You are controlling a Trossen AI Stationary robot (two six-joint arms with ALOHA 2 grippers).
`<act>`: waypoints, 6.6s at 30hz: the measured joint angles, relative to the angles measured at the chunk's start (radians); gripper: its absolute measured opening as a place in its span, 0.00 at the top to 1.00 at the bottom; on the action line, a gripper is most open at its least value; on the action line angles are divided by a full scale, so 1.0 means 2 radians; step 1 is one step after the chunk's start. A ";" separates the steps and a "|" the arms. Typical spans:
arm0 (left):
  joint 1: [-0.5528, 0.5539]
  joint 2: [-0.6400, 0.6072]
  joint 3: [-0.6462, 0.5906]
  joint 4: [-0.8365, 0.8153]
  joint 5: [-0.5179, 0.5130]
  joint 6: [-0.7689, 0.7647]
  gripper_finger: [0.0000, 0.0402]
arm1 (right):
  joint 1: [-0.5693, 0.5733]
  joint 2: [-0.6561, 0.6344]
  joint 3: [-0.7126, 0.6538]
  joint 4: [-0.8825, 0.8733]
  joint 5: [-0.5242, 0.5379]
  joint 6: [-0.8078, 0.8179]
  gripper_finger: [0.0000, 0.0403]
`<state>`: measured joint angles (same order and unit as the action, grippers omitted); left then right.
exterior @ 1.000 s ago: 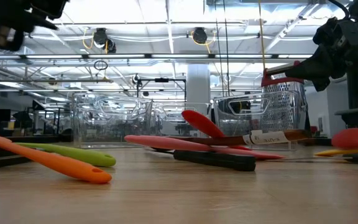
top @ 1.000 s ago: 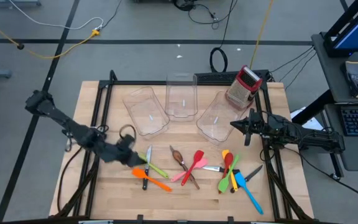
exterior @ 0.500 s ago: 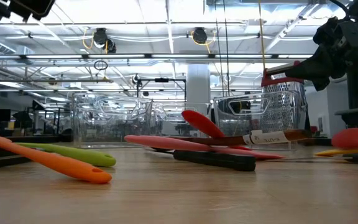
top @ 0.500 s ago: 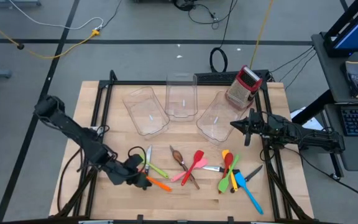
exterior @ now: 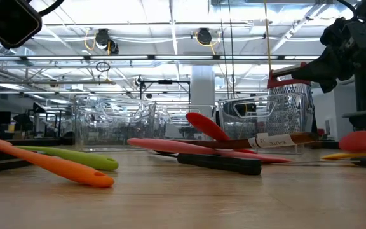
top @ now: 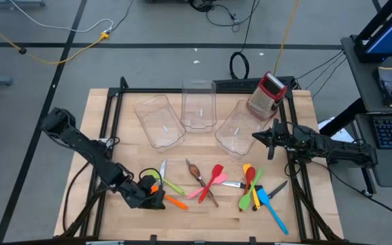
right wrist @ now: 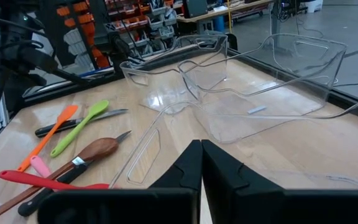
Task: Pick & Place Kitchen Items
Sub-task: Put the orange spatula in the middle bin
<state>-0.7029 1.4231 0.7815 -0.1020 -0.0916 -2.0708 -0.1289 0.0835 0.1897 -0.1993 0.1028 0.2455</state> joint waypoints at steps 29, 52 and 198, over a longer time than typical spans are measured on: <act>0.074 -0.001 0.000 0.050 -0.019 0.436 0.19 | 0.000 0.000 0.000 0.000 0.000 0.000 0.99; 0.078 -0.001 0.000 0.213 0.008 0.193 0.19 | 0.000 0.000 0.000 0.000 0.000 0.000 0.99; 0.085 0.350 0.364 -0.398 0.057 -0.201 0.43 | 0.000 0.000 0.000 0.000 0.000 -0.089 0.99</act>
<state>-0.5323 2.1231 1.5097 -0.8979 0.0221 -2.4731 -0.1288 0.0834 0.1894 -0.1993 0.1020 0.0666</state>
